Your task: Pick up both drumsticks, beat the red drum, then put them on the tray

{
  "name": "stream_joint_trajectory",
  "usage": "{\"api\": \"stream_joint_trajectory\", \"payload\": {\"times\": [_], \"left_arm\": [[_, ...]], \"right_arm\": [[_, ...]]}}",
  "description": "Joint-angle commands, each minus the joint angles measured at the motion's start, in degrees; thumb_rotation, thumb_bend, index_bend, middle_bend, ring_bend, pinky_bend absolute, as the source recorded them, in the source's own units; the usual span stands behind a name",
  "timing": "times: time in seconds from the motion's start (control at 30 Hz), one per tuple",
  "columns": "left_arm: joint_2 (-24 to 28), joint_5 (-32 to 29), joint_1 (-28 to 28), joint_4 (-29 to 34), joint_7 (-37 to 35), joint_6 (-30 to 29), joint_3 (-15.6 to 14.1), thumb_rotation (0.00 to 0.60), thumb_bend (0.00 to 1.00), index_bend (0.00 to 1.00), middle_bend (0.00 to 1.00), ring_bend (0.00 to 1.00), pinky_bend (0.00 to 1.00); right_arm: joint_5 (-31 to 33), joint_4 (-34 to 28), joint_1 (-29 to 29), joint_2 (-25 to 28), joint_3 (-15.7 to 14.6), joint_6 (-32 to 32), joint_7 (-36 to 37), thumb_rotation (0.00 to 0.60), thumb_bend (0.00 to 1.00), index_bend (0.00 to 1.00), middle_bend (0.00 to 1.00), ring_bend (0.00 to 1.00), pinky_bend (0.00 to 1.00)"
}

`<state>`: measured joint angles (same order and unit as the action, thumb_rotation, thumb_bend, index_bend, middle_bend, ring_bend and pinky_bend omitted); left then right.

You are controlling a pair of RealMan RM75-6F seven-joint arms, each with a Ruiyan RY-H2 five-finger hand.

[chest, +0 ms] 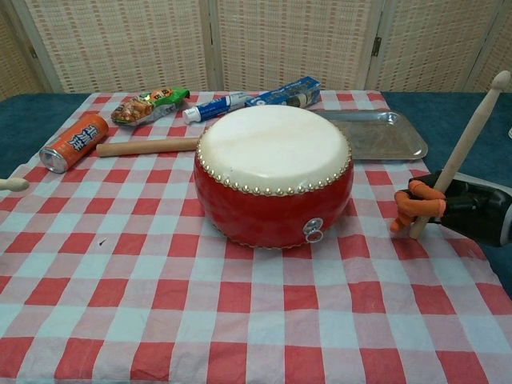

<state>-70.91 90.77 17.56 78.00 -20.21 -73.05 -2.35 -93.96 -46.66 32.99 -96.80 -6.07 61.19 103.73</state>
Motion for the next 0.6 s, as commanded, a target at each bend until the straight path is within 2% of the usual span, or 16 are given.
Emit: {"api": "stream_joint_trajectory", "payload": {"times": [0.03, 0.17, 0.27, 0.3, 0.37, 0.47, 0.53, 0.6], "left_arm": [[-0.04, 0.0, 0.05, -0.15, -0.21, 0.11, -0.03, 0.6, 0.82, 1.0, 1.0, 1.0, 1.0], [-0.06, -0.03, 0.12, -0.3, -0.31, 0.26, -0.04, 0.6, 0.82, 1.0, 1.0, 1.0, 1.0], [-0.11, -0.16, 0.11, -0.7, -0.69, 0.4, -0.08, 0.6, 0.82, 1.0, 1.0, 1.0, 1.0], [-0.16, -0.17, 0.13, -0.84, -0.86, 0.42, -0.06, 0.6, 0.82, 1.0, 1.0, 1.0, 1.0], [-0.37, -0.23, 0.1, -1.15, -1.43, 0.35, -0.01, 0.6, 0.82, 1.0, 1.0, 1.0, 1.0], [-0.59, -0.28, 0.09, -1.65, -2.17, 0.38, -0.01, 0.6, 0.82, 1.0, 1.0, 1.0, 1.0], [-0.69, -0.22, 0.09, -1.9, -2.42, 0.41, -0.08, 0.6, 0.82, 1.0, 1.0, 1.0, 1.0], [-0.72, -0.19, 0.1, -2.05, -2.51, 0.45, -0.13, 0.6, 0.82, 1.0, 1.0, 1.0, 1.0]], "right_arm": [[0.21, 0.19, 0.16, -0.49, 0.06, -0.49, -1.16, 0.6, 0.0, 0.96, 0.74, 0.64, 0.52], [0.37, 0.32, 0.18, -0.79, 0.16, -0.67, -1.71, 0.6, 0.0, 0.99, 0.78, 0.69, 0.55], [1.1, 1.19, 0.2, -2.27, 0.86, -0.99, -4.12, 0.6, 0.03, 1.0, 0.84, 0.76, 0.61], [1.28, 1.41, 0.21, -2.65, 1.08, -1.0, -4.91, 0.6, 0.09, 1.0, 0.86, 0.79, 0.63], [1.43, 1.62, 0.34, -3.18, 1.37, -1.02, -6.19, 0.6, 0.28, 1.0, 0.89, 0.82, 0.66], [1.25, 1.48, 0.56, -3.45, 1.52, -0.68, -7.25, 0.6, 0.71, 1.0, 0.92, 0.84, 0.68], [0.84, 1.4, 0.65, -3.54, 1.44, -0.1, -8.12, 0.6, 0.86, 1.0, 0.93, 0.86, 0.69], [0.42, 0.89, 0.72, -3.36, 1.51, 1.01, -8.64, 0.6, 0.93, 1.0, 0.94, 0.86, 0.7]]}}
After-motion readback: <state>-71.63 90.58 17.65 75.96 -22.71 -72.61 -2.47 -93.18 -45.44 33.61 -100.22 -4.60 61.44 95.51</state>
